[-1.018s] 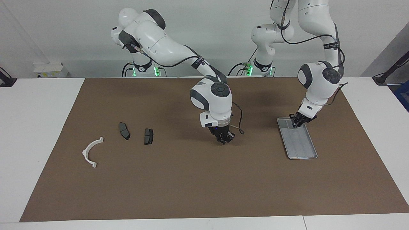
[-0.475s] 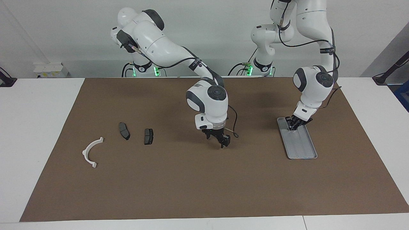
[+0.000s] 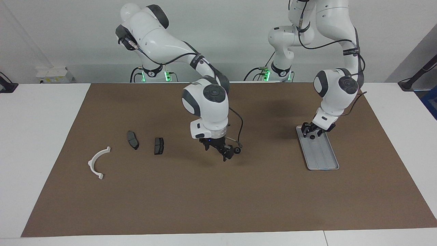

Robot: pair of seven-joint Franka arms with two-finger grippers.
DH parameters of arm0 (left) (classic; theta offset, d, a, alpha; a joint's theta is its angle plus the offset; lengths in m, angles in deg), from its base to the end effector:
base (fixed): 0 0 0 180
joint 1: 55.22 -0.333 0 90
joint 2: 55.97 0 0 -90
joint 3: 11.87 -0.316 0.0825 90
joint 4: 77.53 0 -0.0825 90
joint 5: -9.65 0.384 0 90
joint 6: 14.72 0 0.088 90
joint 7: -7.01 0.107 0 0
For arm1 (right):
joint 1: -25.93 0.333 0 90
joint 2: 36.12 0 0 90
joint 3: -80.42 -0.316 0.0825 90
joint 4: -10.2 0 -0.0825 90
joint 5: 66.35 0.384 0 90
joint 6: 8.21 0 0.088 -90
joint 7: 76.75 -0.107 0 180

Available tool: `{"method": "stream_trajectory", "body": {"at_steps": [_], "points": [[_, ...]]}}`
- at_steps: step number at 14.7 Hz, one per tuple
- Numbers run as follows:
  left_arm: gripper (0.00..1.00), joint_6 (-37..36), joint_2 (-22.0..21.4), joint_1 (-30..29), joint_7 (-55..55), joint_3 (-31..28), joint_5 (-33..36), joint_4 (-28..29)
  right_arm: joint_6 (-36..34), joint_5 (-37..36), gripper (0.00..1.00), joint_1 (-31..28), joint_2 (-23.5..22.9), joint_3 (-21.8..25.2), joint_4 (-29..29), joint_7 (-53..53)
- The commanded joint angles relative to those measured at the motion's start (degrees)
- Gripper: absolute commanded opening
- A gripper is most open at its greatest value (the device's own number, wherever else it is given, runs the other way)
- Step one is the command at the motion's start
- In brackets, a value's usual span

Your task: Pick bearing gear from pile to tray

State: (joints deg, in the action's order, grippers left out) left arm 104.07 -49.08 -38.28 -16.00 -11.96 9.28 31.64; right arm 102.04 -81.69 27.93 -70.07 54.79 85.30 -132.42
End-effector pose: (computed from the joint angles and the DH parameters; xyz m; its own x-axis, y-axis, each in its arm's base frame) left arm 0.5684 -0.1725 0.4396 0.9930 0.1106 0.0416 0.1097 -0.9937 0.0238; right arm 0.6780 0.2517 0.4255 0.8837 -0.4650 0.0542 -0.4623 -0.8850 -0.0556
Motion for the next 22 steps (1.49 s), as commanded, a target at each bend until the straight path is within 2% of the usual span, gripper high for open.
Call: {"method": "stream_trajectory", "body": {"at_steps": [1,3,7,9,13,17,19,22], "points": [[1.0,-0.4,3.1,8.2,-9.1,-1.1,0.0,-3.5,-2.4,1.3,1.0,-3.8,1.3,-0.7,1.6,9.4],[1.0,1.6,4.5,13.6,-13.1,-1.1,0.1,-3.5,-4.0,1.3,1.0,-6.3,2.0,-0.7,1.7,15.6],[1.0,4.5,12.5,18.5,-19.2,-1.2,1.0,-7.5,-5.5,1.4,1.0,-9.5,2.8,-0.7,1.8,23.8],[1.0,7.8,15.2,18.7,-20.8,-1.2,2.6,-9.1,-6.0,1.3,1.0,-10.7,2.9,-0.7,1.8,27.0],[0.99,13.8,18.6,18.0,-20.9,-1.7,3.7,-8.8,-6.5,1.3,1.0,-13.5,3.4,-0.7,1.8,34.8],[0.96,16.6,19.1,16.5,-20.7,-1.7,4.3,-8.2,-7.1,1.4,1.0,-14.7,4.9,-0.3,1.8,40.1],[0.96,18.7,19.5,16.5,-20.8,-1.7,4.3,-6.7,-7.3,1.4,1.0,-13.0,6.4,2.3,2.5,42.3],[0.95,19.1,19.5,17.0,-21.0,-1.7,4.2,-6.2,-6.5,8.4,1.0,-6.3,10.0,12.6,5.4,48.2]]}}
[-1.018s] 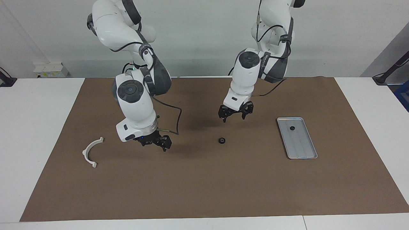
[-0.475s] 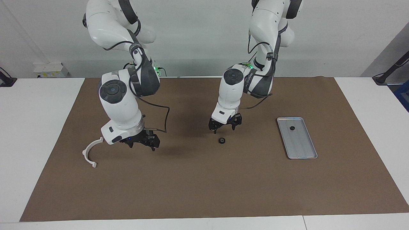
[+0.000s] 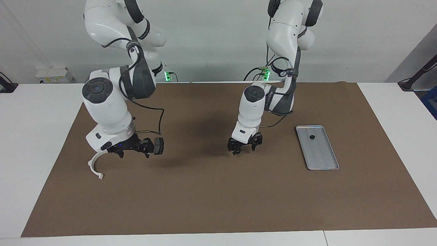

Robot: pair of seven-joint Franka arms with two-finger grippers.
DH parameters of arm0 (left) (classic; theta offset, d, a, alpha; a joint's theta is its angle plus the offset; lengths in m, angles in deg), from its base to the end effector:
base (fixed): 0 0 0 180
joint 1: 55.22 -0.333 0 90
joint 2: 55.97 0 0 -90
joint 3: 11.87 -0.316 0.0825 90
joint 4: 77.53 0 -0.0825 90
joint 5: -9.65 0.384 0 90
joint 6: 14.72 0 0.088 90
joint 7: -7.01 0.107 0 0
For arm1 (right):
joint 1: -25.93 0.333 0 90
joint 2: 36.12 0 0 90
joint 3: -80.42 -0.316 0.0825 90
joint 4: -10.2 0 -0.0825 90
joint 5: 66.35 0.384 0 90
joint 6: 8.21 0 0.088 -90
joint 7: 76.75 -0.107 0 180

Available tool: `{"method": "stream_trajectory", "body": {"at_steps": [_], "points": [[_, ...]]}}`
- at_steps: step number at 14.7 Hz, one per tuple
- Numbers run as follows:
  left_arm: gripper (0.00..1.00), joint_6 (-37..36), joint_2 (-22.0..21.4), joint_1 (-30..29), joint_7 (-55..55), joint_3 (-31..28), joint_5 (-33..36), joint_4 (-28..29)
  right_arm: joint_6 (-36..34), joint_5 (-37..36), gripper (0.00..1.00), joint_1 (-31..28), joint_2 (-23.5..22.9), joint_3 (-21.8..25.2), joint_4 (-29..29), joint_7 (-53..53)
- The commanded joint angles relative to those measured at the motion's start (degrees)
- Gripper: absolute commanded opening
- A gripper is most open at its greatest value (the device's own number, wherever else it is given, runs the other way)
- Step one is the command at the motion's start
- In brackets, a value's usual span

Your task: Pick bearing gear from pile to tray

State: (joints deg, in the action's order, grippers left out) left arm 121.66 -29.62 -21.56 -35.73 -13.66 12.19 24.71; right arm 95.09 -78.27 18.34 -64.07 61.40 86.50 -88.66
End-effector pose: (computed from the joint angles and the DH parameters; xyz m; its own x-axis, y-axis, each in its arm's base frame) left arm 0.5661 -0.3536 0.3106 0.9787 0.1572 0.1319 0.1510 -0.9870 0.0558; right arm 0.6941 0.0760 0.4640 0.9998 0.0022 0.0187 0.0013 -0.9989 0.0466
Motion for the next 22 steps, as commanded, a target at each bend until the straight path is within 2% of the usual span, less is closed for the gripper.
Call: {"method": "stream_trajectory", "body": {"at_steps": [1,3,6,7,11,14,16,17,19,20,22], "points": [[0.95,1.5,0.0,0.6,-1.9,0.0,1.3,0.8,0.7,7.5,1.0,4.0,5.4,8.3,5.1,7.0],[0.95,0.9,0.0,1.3,-4.0,0.1,1.3,0.8,0.7,8.3,1.0,4.6,8.9,10.4,7.9,9.6],[0.94,0.8,0.0,2.6,-5.1,0.1,1.3,0.9,0.3,8.4,1.0,4.3,18.4,10.8,16.6,9.7],[0.93,1.1,0.0,2.5,-5.1,0.1,1.3,1.1,-0.6,8.4,1.0,4.2,20.9,10.9,17.8,9.6],[0.9,2.7,-0.1,2.5,-5.0,0.0,1.3,2.7,-8.4,9.6,1.0,4.3,27.0,10.9,18.2,9.2],[0.84,4.1,-0.2,2.5,-5.1,0.0,1.4,3.7,-10.8,10.7,1.0,4.8,30.6,11.6,19.7,8.0],[0.73,4.2,-0.2,2.5,-5.1,0.0,1.4,4.0,-12.8,10.7,1.0,4.9,32.7,11.6,20.6,6.6],[0.63,4.3,-0.2,2.4,-5.1,0.0,1.3,4.0,-13.9,10.7,1.0,5.0,33.1,11.6,20.6,6.1],[0.12,4.3,-0.1,2.0,-5.2,0.1,0.8,3.9,-15.2,10.7,1.0,5.0,33.8,11.6,20.6,5.1],[0.0,4.3,-0.1,1.8,-5.2,0.1,0.7,3.7,-15.8,10.7,1.0,5.0,34.2,11.6,20.5,4.6],[0.0,2.3,-0.2,1.5,-5.8,0.0,0.6,2.1,-16.7,10.8,1.0,5.0,34.7,11.6,20.4,4.2]]}}
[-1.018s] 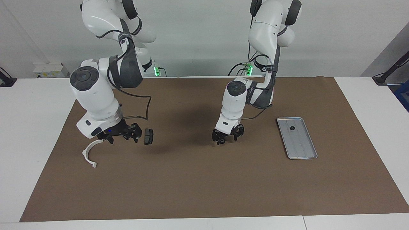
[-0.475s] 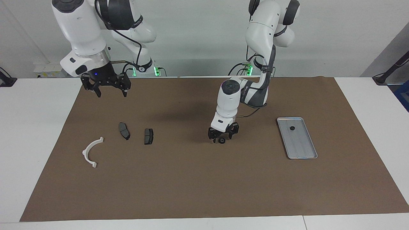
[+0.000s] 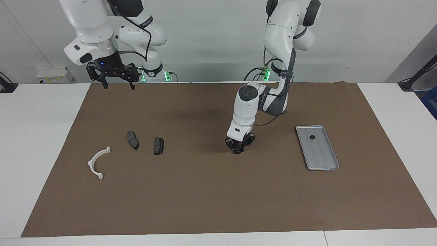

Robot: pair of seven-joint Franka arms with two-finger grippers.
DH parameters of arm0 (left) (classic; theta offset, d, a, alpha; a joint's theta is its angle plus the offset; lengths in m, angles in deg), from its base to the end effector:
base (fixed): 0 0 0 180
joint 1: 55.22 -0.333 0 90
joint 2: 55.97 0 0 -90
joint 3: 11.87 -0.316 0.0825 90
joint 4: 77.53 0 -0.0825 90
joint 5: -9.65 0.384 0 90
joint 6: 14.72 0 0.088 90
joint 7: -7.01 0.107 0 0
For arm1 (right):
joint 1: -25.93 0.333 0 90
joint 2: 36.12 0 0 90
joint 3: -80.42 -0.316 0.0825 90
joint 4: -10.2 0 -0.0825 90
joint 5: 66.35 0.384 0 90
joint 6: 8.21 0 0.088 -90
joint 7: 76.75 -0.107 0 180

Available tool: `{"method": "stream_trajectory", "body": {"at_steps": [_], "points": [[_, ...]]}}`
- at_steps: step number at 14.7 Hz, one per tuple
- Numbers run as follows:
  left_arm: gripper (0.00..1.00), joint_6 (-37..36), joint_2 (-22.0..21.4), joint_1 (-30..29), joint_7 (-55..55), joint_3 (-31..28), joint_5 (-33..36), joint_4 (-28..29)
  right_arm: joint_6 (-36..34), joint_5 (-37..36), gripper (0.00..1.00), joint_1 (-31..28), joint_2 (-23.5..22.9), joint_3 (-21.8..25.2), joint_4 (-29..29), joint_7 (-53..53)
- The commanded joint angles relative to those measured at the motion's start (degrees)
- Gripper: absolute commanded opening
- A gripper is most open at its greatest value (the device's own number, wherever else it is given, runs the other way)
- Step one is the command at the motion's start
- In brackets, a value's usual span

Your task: Pick bearing gear from pile to tray

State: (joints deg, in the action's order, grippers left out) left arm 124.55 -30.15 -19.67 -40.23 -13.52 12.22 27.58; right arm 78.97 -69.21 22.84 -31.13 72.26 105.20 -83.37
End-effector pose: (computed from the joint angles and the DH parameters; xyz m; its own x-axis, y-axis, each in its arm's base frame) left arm 0.5460 -0.3685 0.2993 0.9711 0.1990 0.1320 0.1905 -0.9789 0.0744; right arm 0.5197 0.0439 0.6259 0.9986 -0.0305 -0.0426 -0.0276 -0.9973 0.0676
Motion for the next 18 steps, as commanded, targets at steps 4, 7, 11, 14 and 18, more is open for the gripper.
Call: {"method": "stream_trajectory", "body": {"at_steps": [4,7,11,14,18], "points": [[0.0,-18.2,-5.8,-8.6,7.3,0.4,0.4,-7.3,-0.6,4.3,1.0,1.2,2.4,0.8,1.0,-3.9],[0.0,-28.4,-13.6,-18.6,24.9,0.0,-3.2,-6.8,-0.3,4.6,1.0,1.2,2.4,0.7,0.9,-4.0],[0.0,-21.7,-18.1,-30.5,40.3,-0.1,-3.2,2.8,-0.1,5.2,1.0,1.3,2.3,0.8,1.0,-4.1],[0.0,-7.9,-19.0,-37.0,49.0,-0.1,-3.2,12.7,-0.1,5.1,1.0,1.4,2.3,0.7,1.0,-4.1],[0.0,1.0,-13.4,-37.0,49.3,-0.1,-3.3,14.2,-0.1,4.3,1.0,1.5,3.3,0.8,1.0,-3.8]]}}
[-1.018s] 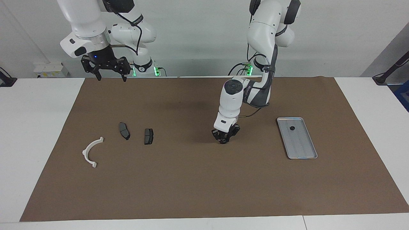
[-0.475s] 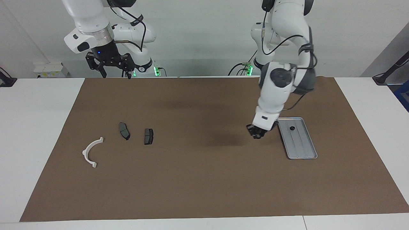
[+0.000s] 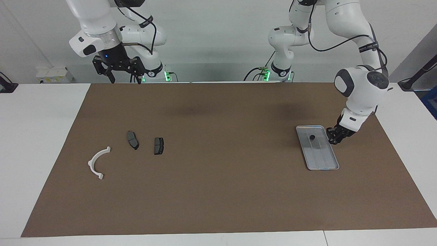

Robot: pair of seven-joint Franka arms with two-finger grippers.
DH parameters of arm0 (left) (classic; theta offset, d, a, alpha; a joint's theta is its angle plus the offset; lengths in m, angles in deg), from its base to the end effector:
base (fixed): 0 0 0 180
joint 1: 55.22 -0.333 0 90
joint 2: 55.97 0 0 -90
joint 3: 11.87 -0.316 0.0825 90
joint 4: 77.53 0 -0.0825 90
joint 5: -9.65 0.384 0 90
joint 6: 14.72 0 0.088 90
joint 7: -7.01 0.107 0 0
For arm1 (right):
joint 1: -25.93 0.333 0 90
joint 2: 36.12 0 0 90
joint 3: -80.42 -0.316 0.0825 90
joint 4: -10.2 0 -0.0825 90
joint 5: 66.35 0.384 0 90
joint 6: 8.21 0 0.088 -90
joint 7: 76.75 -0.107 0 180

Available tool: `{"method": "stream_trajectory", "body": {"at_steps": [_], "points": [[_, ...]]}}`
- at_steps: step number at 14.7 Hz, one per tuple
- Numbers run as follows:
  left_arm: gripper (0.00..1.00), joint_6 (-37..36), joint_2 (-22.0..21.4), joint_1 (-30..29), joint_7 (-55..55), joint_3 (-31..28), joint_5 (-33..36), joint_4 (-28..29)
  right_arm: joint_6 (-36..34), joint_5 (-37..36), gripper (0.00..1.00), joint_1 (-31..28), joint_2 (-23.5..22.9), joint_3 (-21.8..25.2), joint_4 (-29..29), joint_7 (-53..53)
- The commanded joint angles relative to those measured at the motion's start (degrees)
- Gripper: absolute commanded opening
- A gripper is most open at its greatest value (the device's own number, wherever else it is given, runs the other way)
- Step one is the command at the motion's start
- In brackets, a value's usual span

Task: Pick bearing gear from pile to tray
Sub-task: 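Lower the ring into the tray and open the left gripper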

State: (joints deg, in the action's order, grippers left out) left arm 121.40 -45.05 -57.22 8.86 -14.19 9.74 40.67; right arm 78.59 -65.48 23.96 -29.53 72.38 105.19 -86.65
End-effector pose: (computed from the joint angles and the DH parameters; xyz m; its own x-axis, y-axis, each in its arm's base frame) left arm 0.5896 0.0440 0.3540 0.9918 0.0397 0.1217 0.0416 -0.9991 -0.0128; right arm 0.5090 0.0603 0.6395 0.9973 -0.0674 -0.0285 -0.0672 -0.9977 0.0059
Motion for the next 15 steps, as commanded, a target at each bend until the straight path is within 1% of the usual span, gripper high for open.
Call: {"method": "stream_trajectory", "body": {"at_steps": [1,4,10,11,12,13,15], "points": [[0.0,5.0,2.1,0.8,-1.0,0.6,-0.8,1.2,0.3,0.4,1.0,0.4,1.8,0.7,1.0,-0.5],[0.0,10.1,5.2,4.0,-6.4,0.6,-0.8,1.2,0.4,0.4,1.0,0.4,2.6,0.7,1.0,-0.4],[0.0,9.9,4.8,3.8,-5.8,0.6,-0.8,2.7,0.5,0.4,1.0,0.4,1.9,0.7,1.0,-0.5],[0.07,9.5,4.7,3.8,-5.8,0.6,-0.7,2.6,0.5,0.4,1.0,0.4,1.8,0.7,1.0,-0.5],[0.84,9.3,4.7,3.9,-5.8,0.6,-0.7,2.6,0.5,0.4,1.0,0.4,1.8,0.7,0.9,-0.5],[1.0,8.4,4.6,4.0,-5.7,0.6,-0.7,2.6,0.5,0.4,1.0,0.4,1.8,0.7,0.9,-0.5],[1.0,7.2,4.5,4.0,-5.7,0.6,-0.7,2.1,0.5,0.4,1.0,0.1,1.8,0.7,0.9,-0.4]]}}
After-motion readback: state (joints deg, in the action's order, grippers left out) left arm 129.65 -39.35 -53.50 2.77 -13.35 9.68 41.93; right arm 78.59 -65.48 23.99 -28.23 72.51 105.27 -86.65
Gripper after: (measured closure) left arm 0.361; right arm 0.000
